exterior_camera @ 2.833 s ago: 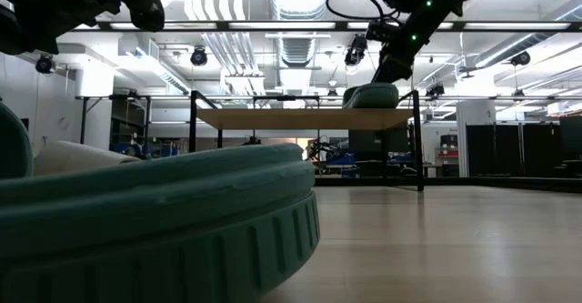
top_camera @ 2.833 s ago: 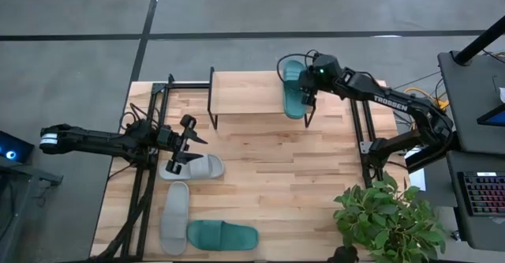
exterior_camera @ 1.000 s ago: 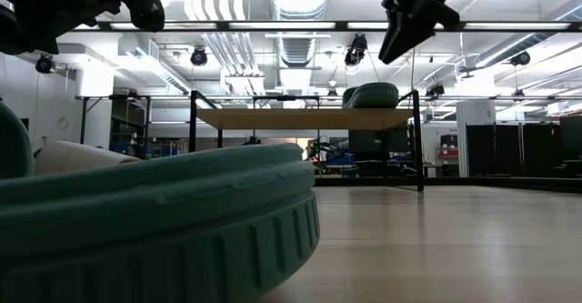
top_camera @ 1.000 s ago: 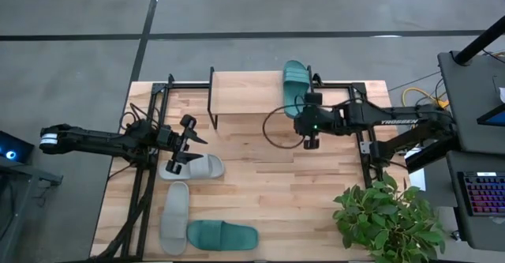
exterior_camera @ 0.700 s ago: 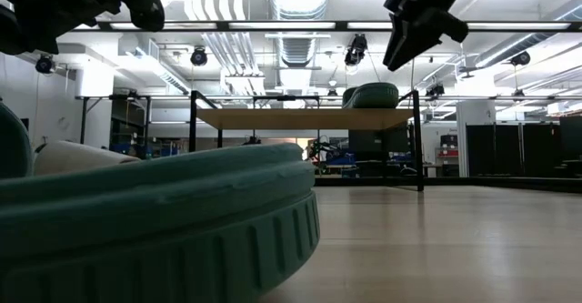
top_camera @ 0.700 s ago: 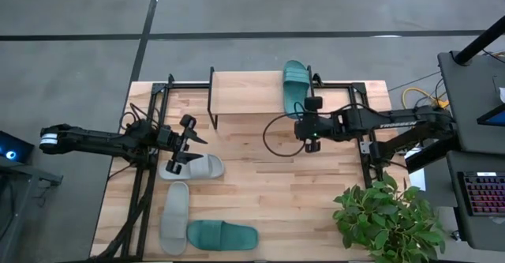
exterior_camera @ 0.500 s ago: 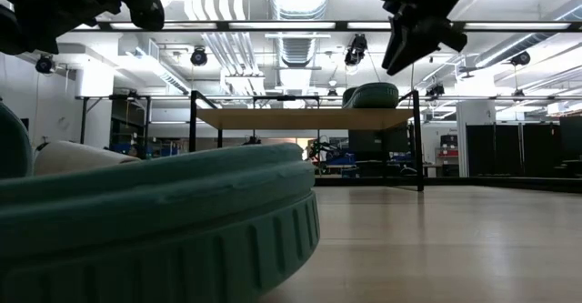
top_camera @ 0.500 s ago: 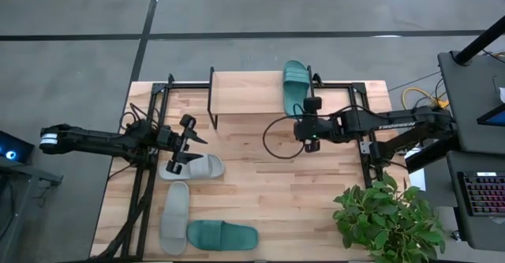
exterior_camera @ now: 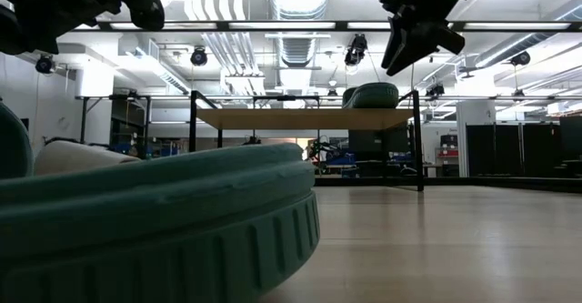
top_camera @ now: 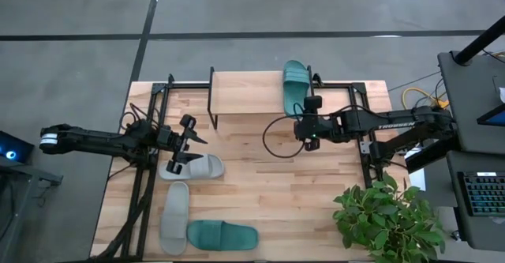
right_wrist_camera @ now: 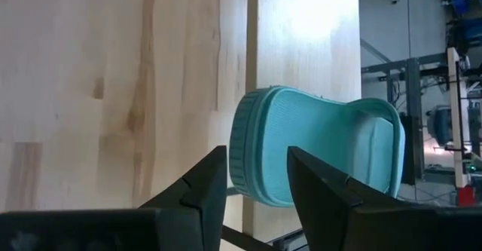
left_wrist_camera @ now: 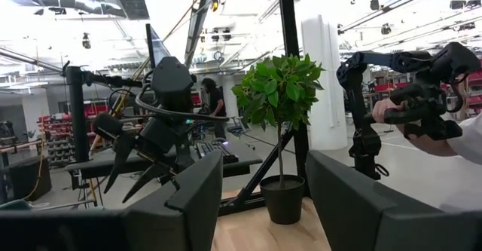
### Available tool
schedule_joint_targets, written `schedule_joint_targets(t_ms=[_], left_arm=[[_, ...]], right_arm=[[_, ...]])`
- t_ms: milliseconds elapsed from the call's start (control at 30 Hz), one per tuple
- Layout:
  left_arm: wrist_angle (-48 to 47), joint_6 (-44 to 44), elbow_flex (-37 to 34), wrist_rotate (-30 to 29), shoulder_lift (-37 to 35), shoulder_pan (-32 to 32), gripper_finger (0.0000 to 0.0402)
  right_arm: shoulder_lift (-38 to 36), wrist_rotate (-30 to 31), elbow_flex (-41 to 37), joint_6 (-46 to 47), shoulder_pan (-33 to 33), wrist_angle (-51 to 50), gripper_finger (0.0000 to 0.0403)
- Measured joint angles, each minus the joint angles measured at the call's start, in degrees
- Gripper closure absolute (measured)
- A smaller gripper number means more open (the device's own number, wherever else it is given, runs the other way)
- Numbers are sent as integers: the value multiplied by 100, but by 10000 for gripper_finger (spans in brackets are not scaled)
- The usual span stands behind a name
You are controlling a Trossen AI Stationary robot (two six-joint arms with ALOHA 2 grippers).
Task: Pick and place slides into the shelf
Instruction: Put the top green slide on the shelf
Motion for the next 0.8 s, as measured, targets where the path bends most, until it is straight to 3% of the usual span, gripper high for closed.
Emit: schedule_joint_targets(t_ms=[167, 333, 533, 800], left_arm=[[0, 1, 1, 0, 0, -1, 223], [1, 1, 1, 0, -1, 1, 223], [0, 1, 1, 0, 0, -1, 223], [-11, 0, 1, -2, 0, -1, 223]], right_arm=[[17, -253, 0, 101, 2, 32, 232], [204, 34, 0, 238, 8, 34, 198], [622, 768, 0, 134, 173, 74, 193], [710, 815, 19, 280, 144, 104, 193]])
